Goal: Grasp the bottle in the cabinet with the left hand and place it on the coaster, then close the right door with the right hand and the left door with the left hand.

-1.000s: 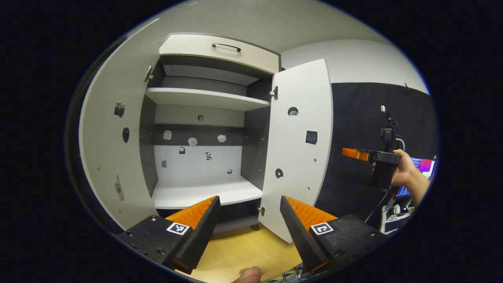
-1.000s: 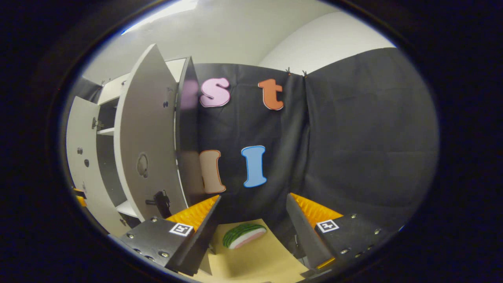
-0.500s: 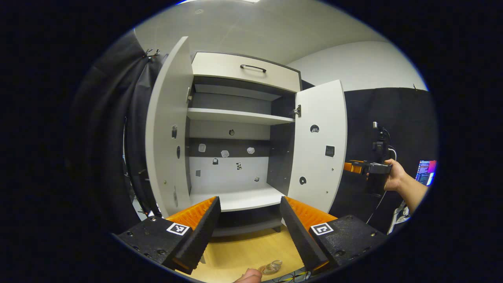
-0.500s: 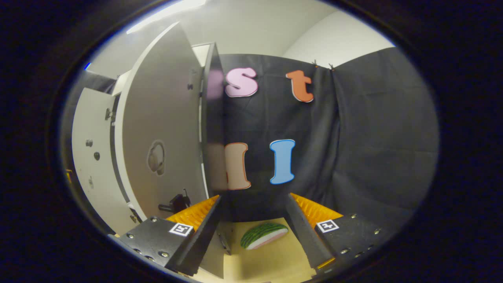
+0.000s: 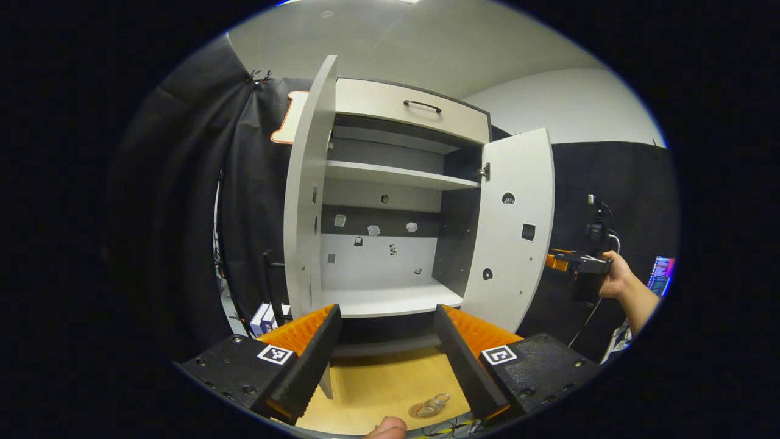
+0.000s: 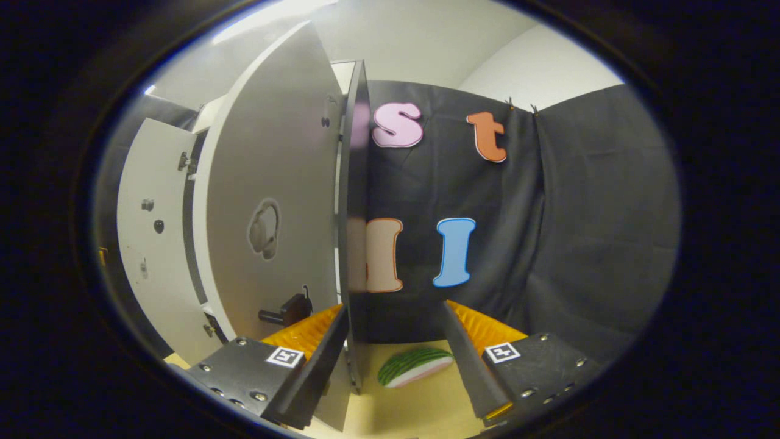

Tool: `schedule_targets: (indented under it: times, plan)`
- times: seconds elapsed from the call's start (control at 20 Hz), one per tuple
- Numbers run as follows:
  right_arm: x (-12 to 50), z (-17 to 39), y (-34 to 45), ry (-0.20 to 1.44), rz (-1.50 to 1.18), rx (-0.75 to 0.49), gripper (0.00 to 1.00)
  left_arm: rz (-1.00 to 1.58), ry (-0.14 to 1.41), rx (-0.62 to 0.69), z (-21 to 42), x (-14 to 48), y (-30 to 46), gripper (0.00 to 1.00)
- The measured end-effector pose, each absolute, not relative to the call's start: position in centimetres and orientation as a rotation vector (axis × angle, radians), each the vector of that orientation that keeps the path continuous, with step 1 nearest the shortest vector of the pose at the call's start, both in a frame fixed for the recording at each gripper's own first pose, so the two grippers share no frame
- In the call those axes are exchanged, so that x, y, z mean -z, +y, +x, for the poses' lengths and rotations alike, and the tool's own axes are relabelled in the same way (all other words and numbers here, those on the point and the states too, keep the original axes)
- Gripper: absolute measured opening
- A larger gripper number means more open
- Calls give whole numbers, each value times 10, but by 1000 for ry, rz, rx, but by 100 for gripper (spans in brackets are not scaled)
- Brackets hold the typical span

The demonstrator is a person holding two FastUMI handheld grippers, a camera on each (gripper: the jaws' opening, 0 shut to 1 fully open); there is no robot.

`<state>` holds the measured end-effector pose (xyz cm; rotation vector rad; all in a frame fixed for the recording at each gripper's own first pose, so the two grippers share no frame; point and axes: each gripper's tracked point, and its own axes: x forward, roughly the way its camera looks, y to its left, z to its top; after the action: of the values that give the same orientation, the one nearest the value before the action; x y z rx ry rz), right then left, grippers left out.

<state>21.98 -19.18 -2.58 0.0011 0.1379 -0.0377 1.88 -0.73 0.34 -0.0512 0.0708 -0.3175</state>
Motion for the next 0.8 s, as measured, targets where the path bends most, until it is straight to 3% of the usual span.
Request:
schedule_targets:
  times: [0.05,0.35,0.4,0.45,0.8]
  plan:
    - [25,219,-192,138,-1,47,93,-50,70,320,19,-2,-7,93]
    - [23,218,-159,137,-8,-13,92,-58,79,348,22,7,-16,97]
    - [23,217,-151,136,-6,-27,96,-55,78,349,24,8,-16,97]
    - [22,218,-145,125,-13,-38,92,-56,78,349,25,9,-15,97]
    - [22,218,-109,116,3,-47,92,-71,85,350,33,18,-1,97]
